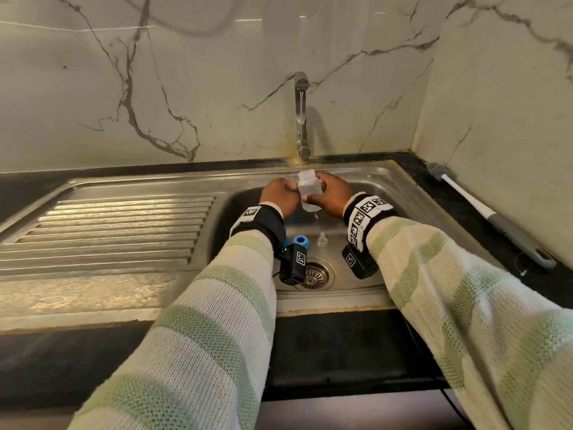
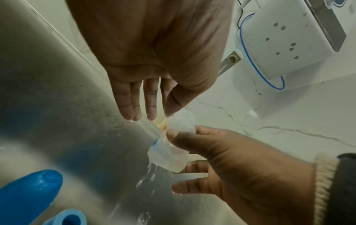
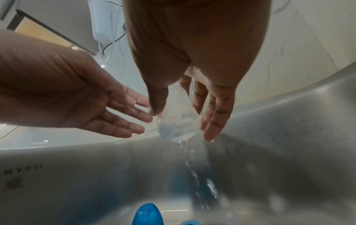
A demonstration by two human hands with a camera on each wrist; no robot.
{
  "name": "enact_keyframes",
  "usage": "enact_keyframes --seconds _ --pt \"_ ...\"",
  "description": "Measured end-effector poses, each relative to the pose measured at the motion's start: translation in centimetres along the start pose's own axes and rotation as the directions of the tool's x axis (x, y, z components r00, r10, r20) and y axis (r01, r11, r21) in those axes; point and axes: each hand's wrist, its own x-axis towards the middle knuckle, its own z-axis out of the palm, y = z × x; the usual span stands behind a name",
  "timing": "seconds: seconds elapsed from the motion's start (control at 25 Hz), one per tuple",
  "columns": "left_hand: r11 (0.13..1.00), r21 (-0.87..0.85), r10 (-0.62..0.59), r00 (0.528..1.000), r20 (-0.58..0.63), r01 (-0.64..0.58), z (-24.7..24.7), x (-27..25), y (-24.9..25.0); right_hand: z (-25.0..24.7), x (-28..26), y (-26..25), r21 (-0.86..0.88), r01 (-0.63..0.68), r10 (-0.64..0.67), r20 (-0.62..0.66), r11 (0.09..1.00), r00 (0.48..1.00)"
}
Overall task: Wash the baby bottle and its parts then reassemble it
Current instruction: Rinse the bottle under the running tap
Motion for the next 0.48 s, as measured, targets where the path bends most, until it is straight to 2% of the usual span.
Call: enact_keyframes --seconds 0.24,0.36,0.48 --pt "1.000 -0.006 0.007 1.000 -0.019 -0.007 -0.4 -0.6 0.0 1.0 -0.5 -1.0 0.020 -0.001 0.001 -0.003 1.000 1.000" --pt "1.000 0.008 0.004 0.999 -0.036 -0.004 -0.6 -0.5 0.1 1.5 -0.1 -1.1 -0.044 0.003 -0.001 0.060 0.999 0.998" --pt "0.998 0.051 0.037 0.998 -0.049 -0.035 -0.6 -0.6 0.7 0.9 0.4 -0.8 -0.115 0.011 -0.007 0.029 0.993 1.000"
